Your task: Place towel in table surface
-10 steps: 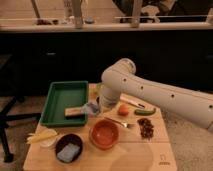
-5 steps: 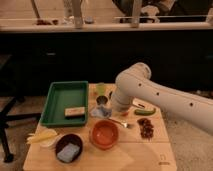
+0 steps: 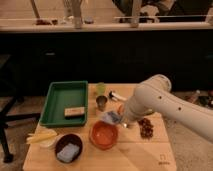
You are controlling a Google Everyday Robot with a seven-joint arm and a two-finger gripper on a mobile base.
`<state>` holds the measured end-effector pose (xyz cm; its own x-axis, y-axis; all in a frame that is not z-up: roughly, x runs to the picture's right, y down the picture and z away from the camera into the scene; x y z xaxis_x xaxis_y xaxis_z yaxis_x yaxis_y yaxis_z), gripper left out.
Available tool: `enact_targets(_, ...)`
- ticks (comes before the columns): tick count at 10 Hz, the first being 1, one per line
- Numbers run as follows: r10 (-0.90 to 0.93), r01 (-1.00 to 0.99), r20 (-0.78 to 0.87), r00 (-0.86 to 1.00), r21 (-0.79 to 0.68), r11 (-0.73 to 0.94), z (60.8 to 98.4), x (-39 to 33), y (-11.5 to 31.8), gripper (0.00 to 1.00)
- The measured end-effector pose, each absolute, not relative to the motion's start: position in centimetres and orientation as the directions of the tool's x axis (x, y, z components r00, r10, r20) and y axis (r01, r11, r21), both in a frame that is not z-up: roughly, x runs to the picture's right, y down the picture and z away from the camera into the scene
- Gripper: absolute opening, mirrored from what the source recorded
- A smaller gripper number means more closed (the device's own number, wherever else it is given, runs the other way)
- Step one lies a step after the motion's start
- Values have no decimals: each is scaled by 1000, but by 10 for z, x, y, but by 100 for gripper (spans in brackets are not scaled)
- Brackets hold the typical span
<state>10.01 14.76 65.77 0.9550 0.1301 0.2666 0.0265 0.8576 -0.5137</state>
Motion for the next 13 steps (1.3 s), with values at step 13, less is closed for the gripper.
enact_targets(13, 334, -82, 285, 898, -638, 766, 692, 132, 222, 0)
